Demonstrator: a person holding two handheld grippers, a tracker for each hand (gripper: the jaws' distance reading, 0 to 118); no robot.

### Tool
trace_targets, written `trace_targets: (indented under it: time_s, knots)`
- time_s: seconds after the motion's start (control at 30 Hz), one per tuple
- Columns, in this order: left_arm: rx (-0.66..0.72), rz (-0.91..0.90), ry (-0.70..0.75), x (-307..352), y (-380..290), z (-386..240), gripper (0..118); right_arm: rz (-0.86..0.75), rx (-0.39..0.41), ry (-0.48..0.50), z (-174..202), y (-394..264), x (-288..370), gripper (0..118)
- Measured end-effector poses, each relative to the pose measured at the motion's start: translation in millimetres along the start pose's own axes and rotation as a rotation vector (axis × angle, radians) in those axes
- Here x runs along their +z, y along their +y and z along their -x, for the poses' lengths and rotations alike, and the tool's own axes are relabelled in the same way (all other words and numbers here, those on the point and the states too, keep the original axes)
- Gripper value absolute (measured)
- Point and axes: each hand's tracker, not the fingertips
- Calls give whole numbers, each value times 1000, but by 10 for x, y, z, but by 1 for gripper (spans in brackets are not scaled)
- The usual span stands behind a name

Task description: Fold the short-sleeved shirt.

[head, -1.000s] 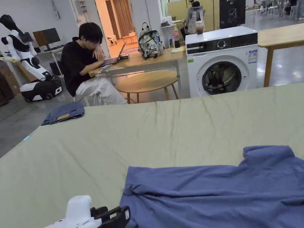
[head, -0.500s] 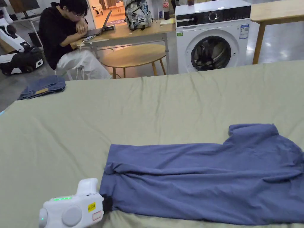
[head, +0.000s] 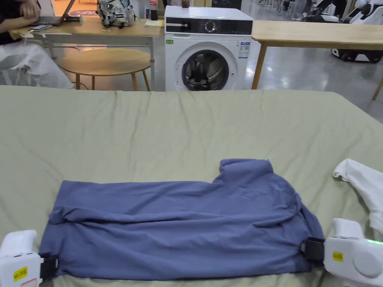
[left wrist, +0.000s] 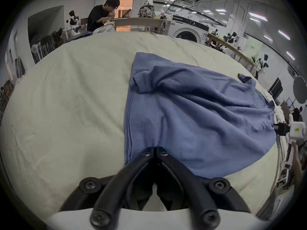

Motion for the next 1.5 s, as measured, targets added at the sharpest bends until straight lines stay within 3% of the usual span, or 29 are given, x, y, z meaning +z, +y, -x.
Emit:
trace_targets:
  time_s: [0.03,0.07,0.13,0.2,0.3,0.37,0.7,0.9,0.93,0.97,1.0,1.03,1.07,1.2,1.33,1.4,1.43,1.47,1.5]
  knots:
    - [3,-3,-5,4,-5,4,0,-4,45,-8,47,12,112,9]
    - [9,-4,-17,39,9,15,0,-7,59,3,74,-5,207,7]
    - [-20,-60,-63,185,1,58,0,-22,76,5,49,27,312,6]
    - [-66,-152,-5,499,4,34,0,-47,30,41,1,96,412,6]
    - [-13,-259,-74,906,92,191,0,-120,-12,71,1,133,675,6]
    - [-11,-300,-74,1143,144,227,0,-136,6,80,107,98,929,5]
    - [63,-258,-57,1831,-672,682,0,-116,6,151,94,-649,1658,5]
    - [86,-196,0,1998,-1249,714,0,-81,52,84,125,-1096,1737,6]
    - [104,-230,25,2016,-1313,737,0,-76,55,91,113,-1141,1711,12]
    - [123,-247,34,2010,-1348,810,8,-65,66,75,105,-1180,1673,36]
    - [151,-230,38,2004,-1348,876,27,-63,84,36,89,-1202,1616,55]
    - [182,-239,31,2059,-1336,858,42,-72,94,19,69,-1240,1593,58]
    - [207,-268,10,2090,-1345,867,45,-82,87,39,34,-1270,1600,58]
    - [18,-385,22,2302,-1302,535,45,-204,68,94,-2,-1240,1852,58]
    - [-95,-510,-13,2539,-1098,129,45,-381,129,139,184,-1040,2278,58]
    - [-107,-571,-62,2657,-931,-62,45,-450,160,154,326,-911,2450,49]
    - [-98,-598,-81,2694,-865,-133,45,-478,175,157,403,-847,2516,35]
    - [-102,-619,-108,2720,-808,-196,36,-503,185,155,474,-798,2557,15]
    - [-103,-634,-136,2741,-758,-256,20,-511,189,165,532,-766,2576,10]
